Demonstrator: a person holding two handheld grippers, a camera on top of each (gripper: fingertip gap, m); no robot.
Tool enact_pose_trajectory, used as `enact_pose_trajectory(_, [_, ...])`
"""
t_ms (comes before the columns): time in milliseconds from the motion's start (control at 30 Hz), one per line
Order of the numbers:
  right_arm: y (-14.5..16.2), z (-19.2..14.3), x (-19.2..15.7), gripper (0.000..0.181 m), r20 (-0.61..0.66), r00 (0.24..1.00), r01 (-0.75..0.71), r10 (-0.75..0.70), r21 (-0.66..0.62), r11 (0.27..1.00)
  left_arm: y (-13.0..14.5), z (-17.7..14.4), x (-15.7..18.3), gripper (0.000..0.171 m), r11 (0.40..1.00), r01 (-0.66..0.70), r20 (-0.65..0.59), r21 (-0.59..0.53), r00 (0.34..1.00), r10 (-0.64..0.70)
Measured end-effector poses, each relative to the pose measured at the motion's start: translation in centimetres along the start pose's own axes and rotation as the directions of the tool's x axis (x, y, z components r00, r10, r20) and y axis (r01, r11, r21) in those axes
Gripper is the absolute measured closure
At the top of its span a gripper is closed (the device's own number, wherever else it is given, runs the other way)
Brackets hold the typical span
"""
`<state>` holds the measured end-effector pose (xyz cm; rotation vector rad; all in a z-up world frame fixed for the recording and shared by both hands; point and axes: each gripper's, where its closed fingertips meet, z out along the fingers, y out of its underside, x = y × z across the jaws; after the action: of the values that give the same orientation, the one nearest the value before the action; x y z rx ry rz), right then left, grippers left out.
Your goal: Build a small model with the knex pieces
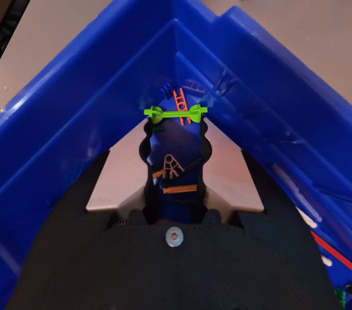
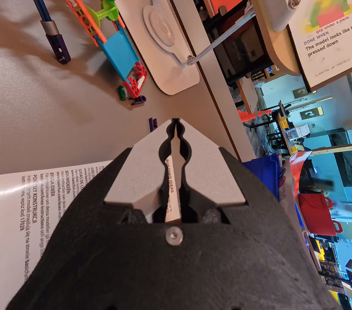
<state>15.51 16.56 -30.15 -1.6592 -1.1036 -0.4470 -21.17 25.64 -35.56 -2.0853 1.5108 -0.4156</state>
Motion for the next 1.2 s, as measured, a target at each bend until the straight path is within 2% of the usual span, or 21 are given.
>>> enact_pose_trajectory(167, [0.0, 0.0, 0.1, 0.181, -0.001, 1.0, -0.004, 0.004, 0.003, 1.0, -0.1, -0.3, -0.4, 0.124, 1.0, -0.022, 0.038, 0.022, 0.999, 0.021])
enact_pose_trajectory(267, [-0.5, -0.1, 0.4, 0.181, -0.005, 1.0, -0.014, 0.015, 0.018, 1.0, -0.6, -2.1, -0.8, 0.124, 0.998, -0.044, 0.099, 0.033, 0.994, 0.041])
enact_pose_trajectory(367, [-1.8, -0.5, 1.0, 0.181, -0.014, 0.999, -0.038, 0.038, 0.061, 0.997, -1.4, -5.9, -1.5, 0.124, 0.995, -0.097, 0.242, 0.03, 0.967, 0.086])
enact_pose_trajectory(467, [-4.0, -1.3, 1.4, 0.178, -0.002, 0.996, -0.087, 0.088, 0.132, 0.987, -4.0, -11.1, -0.7, 0.124, 0.983, -0.137, 0.347, 0.121, 0.934, 0.088])
enact_pose_trajectory(567, [-6.9, -2.6, 1.5, 0.176, 0.05, 0.985, -0.17, 0.163, 0.226, 0.959, -7.0, -15.2, 2.0, 0.124, 0.955, -0.196, 0.395, 0.223, 0.914, 0.095])
enact_pose_trajectory(633, [-8.8, -3.6, 1.2, 0.175, 0.124, 0.968, -0.247, 0.22, 0.292, 0.924, -9.0, -16.2, 4.8, 0.125, 0.932, -0.259, 0.412, 0.252, 0.9, 0.139])
enact_pose_trajectory(733, [-11.5, -5.3, 0.3, 0.174, 0.281, 0.914, -0.384, 0.293, 0.366, 0.847, -12.2, -15.4, 10.2, 0.124, 0.883, -0.382, 0.424, 0.273, 0.872, 0.246])
enact_pose_trajectory(867, [-14.4, -7.6, -1.3, 0.17, 0.557, 0.751, -0.603, 0.355, 0.359, 0.712, -15.8, -11.4, 17.0, 0.124, 0.806, -0.531, 0.44, 0.262, 0.809, 0.39])
enact_pose_trajectory(967, [-16.0, -8.7, -1.9, 0.167, 0.668, 0.651, -0.696, 0.361, 0.336, 0.635, -18.0, -8.4, 21.2, 0.124, 0.722, -0.626, 0.459, 0.296, 0.756, 0.467])
enact_pose_trajectory(1067, [-17.0, -9.5, -2.7, 0.161, 0.748, 0.558, -0.761, 0.359, 0.289, 0.581, -19.5, -6.1, 23.4, 0.124, 0.665, -0.672, 0.473, 0.326, 0.725, 0.501])
enact_pose_trajectory(1133, [-17.0, -9.7, -3.6, 0.158, 0.79, 0.501, -0.781, 0.354, 0.236, 0.578, -20.5, -5.3, 23.9, 0.124, 0.626, -0.712, 0.528, 0.318, 0.682, 0.506])
enact_pose_trajectory(1200, [-16.9, -9.8, -4.2, 0.158, 0.815, 0.46, -0.79, 0.353, 0.194, 0.582, -20.9, -4.5, 24.2, 0.124, 0.622, -0.728, 0.545, 0.289, 0.659, 0.519])
